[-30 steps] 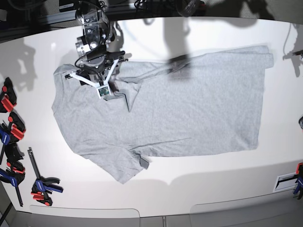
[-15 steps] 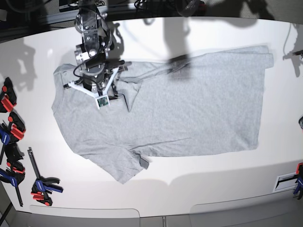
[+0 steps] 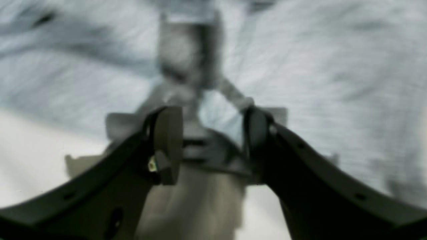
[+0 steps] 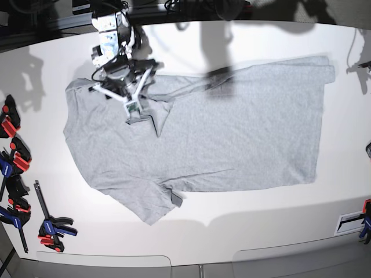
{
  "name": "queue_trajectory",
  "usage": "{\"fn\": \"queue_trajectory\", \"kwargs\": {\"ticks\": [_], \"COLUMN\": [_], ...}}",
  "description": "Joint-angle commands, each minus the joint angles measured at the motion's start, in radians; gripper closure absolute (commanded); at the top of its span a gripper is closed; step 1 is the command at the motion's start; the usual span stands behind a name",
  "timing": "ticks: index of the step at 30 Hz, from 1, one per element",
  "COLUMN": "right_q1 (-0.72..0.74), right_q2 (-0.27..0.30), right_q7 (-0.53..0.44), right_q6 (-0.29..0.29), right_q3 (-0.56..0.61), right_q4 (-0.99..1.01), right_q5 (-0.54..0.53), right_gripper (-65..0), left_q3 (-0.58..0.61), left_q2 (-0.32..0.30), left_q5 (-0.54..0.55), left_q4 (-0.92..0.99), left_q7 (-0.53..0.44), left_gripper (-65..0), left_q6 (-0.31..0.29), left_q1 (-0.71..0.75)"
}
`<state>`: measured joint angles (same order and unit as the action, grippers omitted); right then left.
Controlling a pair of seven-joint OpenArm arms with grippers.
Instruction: Fold the T-shirt properly
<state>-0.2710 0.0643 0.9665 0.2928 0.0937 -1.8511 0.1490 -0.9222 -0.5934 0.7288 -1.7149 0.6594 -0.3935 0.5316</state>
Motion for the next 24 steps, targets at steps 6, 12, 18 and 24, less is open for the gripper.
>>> {"fn": "queue_trajectory", "kwargs": {"ticks": [6, 12, 18, 24], "right_q1": [-0.011, -0.011, -0.009, -0.005], "right_q2": [0.002, 0.002, 0.002, 0.002], "right_q7": [-0.052, -0.085, -0.098, -0.098], "right_q6": [-0.073, -0.153, -0.152, -0.152], "right_q3": [-0.002, -0.002, -0.002, -0.002], "right_q4": [-0.014, -0.014, -0.014, -0.014], "right_q5": [0.113, 0.219, 0.219, 0.219], "right_gripper": [-29.0, -29.0, -28.9, -28.8], "left_q3": [-0.012, -0.012, -0.012, -0.012], "left_q2": [-0.019, -0.019, -0.019, -0.019], "left_q5": [0.01, 0.01, 0.009, 0.01], "left_q4": [-0.013, -0.013, -0.013, -0.013], "left_q7": [-0.023, -0.023, -0.024, -0.024], "left_gripper": [-23.0, -23.0, -23.0, -23.0], "left_q6": [0.002, 0.001, 0.001, 0.001], "left_q1": [0.001, 0.001, 0.0, 0.0]}}
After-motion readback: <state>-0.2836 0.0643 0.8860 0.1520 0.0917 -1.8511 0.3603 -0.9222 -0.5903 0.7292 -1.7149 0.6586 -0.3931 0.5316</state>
